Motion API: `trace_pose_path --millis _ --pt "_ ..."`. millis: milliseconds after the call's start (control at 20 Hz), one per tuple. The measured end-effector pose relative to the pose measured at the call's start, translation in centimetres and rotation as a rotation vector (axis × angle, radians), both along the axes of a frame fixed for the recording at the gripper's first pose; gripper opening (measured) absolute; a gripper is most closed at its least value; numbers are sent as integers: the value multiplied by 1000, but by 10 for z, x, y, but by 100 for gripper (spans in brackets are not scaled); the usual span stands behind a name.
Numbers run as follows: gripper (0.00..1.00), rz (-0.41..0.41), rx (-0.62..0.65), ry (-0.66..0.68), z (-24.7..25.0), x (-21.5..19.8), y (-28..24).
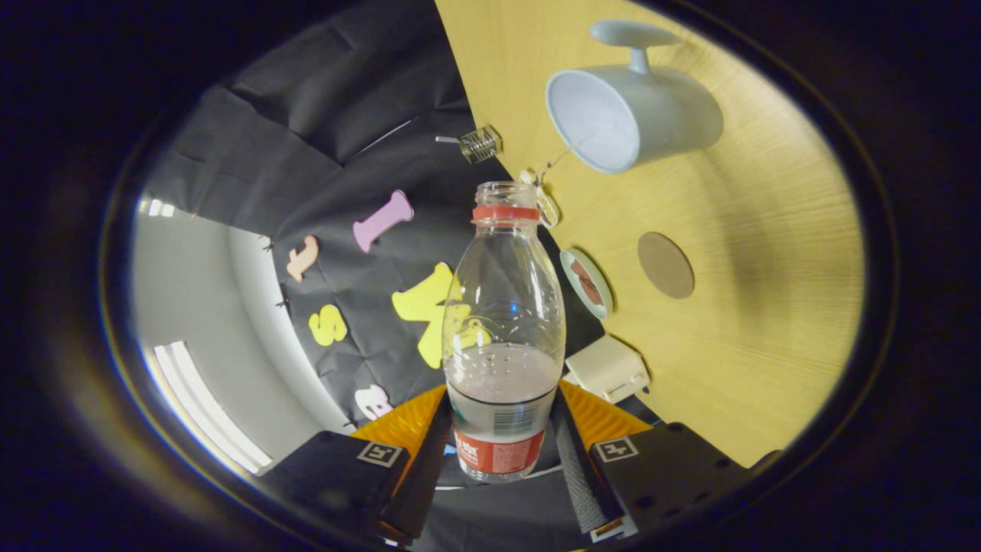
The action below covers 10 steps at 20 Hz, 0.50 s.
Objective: Take the bottle from table, then pour the juice into the cup, finally place the bottle on the coaster
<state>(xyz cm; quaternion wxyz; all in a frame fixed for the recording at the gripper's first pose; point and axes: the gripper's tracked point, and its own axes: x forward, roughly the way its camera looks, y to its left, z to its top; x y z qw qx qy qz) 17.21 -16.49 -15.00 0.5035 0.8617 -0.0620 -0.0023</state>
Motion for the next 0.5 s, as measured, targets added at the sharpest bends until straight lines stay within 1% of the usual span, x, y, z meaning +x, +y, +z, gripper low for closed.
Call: trace_pose_path --millis 150,500 --pt "76 -7 19 0 4 1 -2" --pt "76 -1 8 20 -1 1 -2"
